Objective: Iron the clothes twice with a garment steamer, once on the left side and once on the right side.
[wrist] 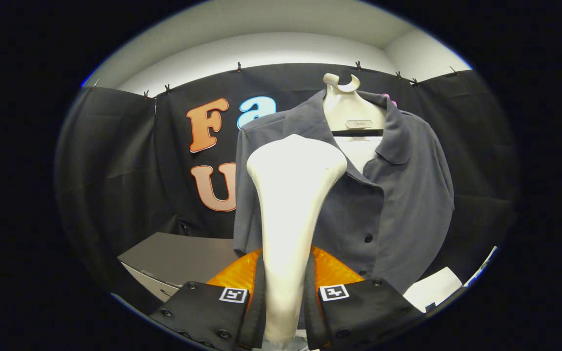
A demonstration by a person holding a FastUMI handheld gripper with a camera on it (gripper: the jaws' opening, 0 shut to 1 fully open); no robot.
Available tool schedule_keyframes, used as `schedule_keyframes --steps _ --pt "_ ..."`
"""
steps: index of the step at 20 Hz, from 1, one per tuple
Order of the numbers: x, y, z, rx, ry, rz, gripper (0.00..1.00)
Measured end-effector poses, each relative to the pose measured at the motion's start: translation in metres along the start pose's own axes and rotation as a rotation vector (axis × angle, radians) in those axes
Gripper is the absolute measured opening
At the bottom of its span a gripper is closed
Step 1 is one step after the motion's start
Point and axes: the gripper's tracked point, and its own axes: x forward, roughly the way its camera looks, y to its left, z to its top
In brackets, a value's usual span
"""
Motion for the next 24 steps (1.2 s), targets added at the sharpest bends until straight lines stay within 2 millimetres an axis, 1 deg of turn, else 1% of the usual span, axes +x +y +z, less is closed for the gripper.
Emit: schedule_keyframes --steps 4,11,13,20,24 --pt "0.008 -0.015 -0.01 0.006 0.023 -0.025 0.4" --pt "0.022 -0.027 -0.029 0.002 0.034 -0.036 0.4" --pt "0.026 -0.034 -0.039 0.007 0.046 -0.042 0.4" --pt "0.031 -0.037 -0.077 0.021 0.096 -0.024 0.4" --pt "0.029 -0.044 -0.101 0.032 0.135 -0.026 0.4"
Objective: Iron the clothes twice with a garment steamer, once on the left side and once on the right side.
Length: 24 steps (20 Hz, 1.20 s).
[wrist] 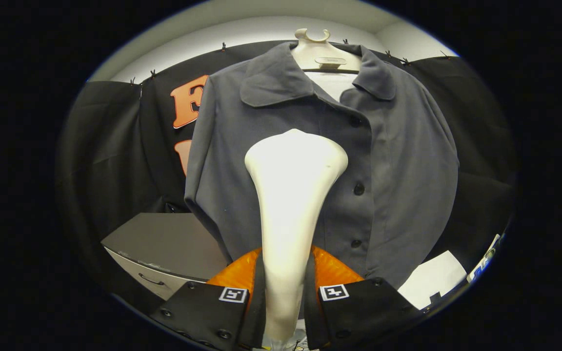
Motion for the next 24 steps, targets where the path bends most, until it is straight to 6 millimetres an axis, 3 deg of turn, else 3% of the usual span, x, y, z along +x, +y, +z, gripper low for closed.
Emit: schedule_keyframes --steps 9,14,24 --pt "0.004 -0.016 -0.057 0.0 0.089 -0.023 0.4" --pt "0.007 -0.026 -0.1 0.004 0.149 -0.031 0.4" --pt "0.011 -0.036 -0.157 0.019 0.245 -0.041 0.41"
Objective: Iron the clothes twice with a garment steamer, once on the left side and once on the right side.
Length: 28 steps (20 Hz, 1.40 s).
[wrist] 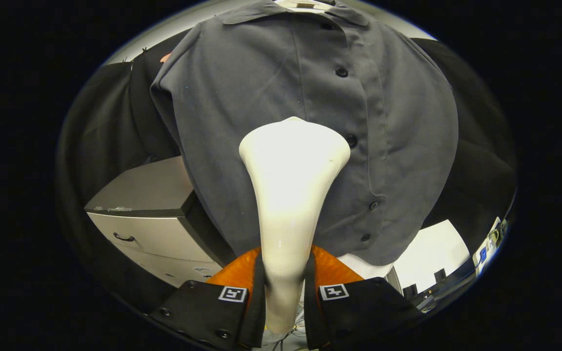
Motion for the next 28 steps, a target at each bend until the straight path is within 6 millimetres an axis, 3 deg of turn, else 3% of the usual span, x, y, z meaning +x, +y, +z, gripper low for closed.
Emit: schedule_keyframes --steps 22,28 --pt "0.031 -0.039 -0.107 0.001 0.184 -0.036 0.41" --pt "0.033 -0.039 -0.128 0.003 0.229 -0.043 0.41"
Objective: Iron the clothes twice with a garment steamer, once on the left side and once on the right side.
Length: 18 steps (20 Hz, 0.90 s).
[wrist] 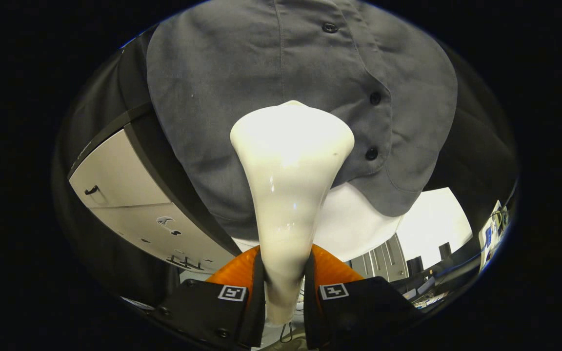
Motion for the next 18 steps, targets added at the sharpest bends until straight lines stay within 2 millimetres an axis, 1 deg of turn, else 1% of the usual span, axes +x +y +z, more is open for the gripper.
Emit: schedule_keyframes --steps 2,5,7,9,11,13,18 --pt "-0.001 0.001 0.0 0.006 0.0 0.004 0.41" --pt "-0.011 -0.002 0.003 0.022 -0.004 0.007 0.41" --pt "-0.02 -0.003 0.01 0.03 -0.013 0.018 0.4" --pt "-0.031 -0.005 0.021 0.026 -0.035 0.017 0.41" --pt "-0.045 -0.007 0.038 0.024 -0.066 0.015 0.41" --pt "-0.06 -0.007 0.058 0.027 -0.106 0.016 0.41" --pt "-0.11 -0.001 0.13 0.015 -0.234 0.022 0.4"
